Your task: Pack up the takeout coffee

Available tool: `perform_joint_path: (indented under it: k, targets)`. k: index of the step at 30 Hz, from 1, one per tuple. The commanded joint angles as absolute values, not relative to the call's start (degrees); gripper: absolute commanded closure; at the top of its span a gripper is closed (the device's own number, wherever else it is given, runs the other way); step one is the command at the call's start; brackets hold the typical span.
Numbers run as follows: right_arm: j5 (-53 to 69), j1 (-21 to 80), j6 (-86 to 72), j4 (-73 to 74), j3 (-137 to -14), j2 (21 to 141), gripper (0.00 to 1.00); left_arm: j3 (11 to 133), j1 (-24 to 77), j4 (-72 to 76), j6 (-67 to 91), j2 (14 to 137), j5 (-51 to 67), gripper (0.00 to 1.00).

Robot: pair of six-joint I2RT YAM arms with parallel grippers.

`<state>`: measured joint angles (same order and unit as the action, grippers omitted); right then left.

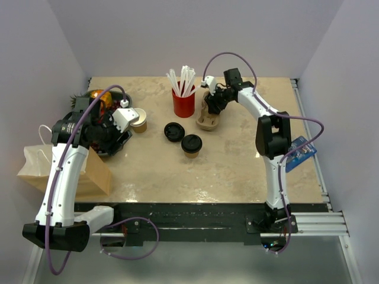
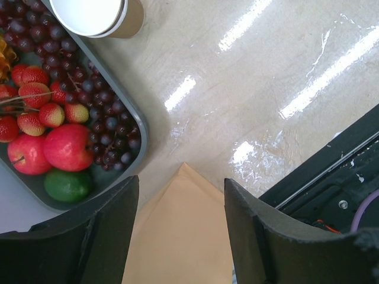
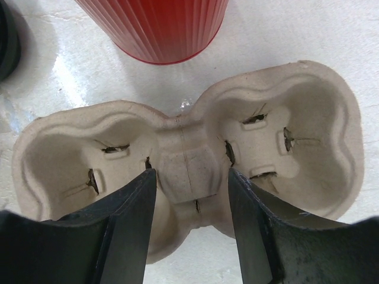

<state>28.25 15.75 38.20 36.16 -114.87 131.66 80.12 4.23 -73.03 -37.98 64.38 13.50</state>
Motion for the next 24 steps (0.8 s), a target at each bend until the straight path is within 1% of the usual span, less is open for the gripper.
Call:
perform_joint_path:
  k: [1,8,12,15,20,22,24]
  targets:
    - [29.71,15.91,38.76,35.86,-117.51,131.75,0.46,80.16,3.87,-72.95,-36.74,64.16,14.15,0.36]
    - [30.76,16.0,38.76,34.54,-116.63,130.26,0.52,79.89,3.87,-72.69,-36.74,64.42,14.24,0.36]
    - [31.38,15.91,39.02,34.54,-116.89,129.99,0.59,79.54,3.87,-72.51,-36.74,64.6,14.33,0.37]
    - [31.64,15.91,39.02,34.37,-116.98,129.38,0.62,79.28,3.87,-72.33,-36.83,64.77,14.41,0.37]
    - [30.59,15.91,38.41,30.07,-113.83,125.95,0.64,78.84,3.87,-71.81,-37.09,65.13,14.68,0.37]
    - [30.23,15.91,35.78,26.39,-112.24,124.2,0.64,78.75,3.87,-71.54,-37.18,65.13,15.03,0.37]
    - [31.54,15.56,32.02,26.54,-113.11,124.36,0.64,78.49,3.87,-71.46,-37.35,65.39,15.55,0.37]
